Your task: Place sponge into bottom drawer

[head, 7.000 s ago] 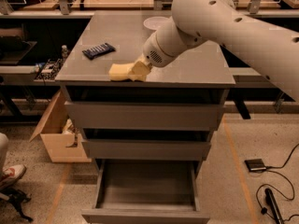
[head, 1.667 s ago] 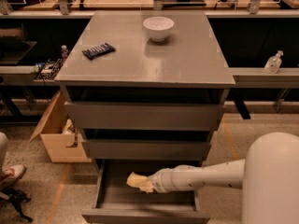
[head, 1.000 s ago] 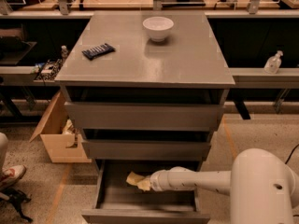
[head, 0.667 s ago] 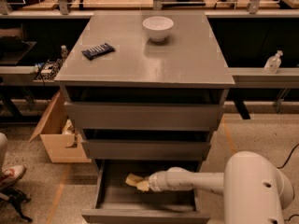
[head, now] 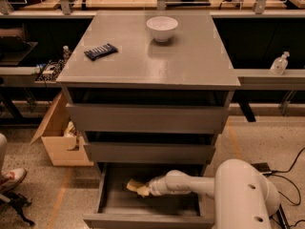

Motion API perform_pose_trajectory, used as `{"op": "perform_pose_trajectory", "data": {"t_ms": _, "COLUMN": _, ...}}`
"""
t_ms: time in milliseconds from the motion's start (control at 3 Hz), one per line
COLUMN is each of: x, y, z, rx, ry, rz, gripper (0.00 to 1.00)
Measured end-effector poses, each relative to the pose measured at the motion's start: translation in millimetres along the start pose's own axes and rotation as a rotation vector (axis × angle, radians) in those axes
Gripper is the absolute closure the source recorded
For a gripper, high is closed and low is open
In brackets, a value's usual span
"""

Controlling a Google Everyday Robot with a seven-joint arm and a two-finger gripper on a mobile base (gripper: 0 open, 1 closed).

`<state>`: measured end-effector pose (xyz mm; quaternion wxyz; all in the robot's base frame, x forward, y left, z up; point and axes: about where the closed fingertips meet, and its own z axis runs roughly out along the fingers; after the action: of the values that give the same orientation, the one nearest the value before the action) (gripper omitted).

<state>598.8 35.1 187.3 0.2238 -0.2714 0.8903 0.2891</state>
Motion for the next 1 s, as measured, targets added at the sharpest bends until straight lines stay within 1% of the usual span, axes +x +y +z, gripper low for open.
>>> {"op": "perform_pose_trajectory", "data": {"t_ms": 333, "x": -0.9, "y": -1.9, "z": 2.4, "rx": 0.0, "ry": 0.0, "rz": 0.002, "gripper": 0.83}}
{"op": "perform_pose_trajectory", "data": {"t_ms": 1000, "x": 0.8, "y": 0.9, "z": 5.0, "rx": -0.005, "ry": 0.003, "rz": 0.003, "gripper": 0.37}}
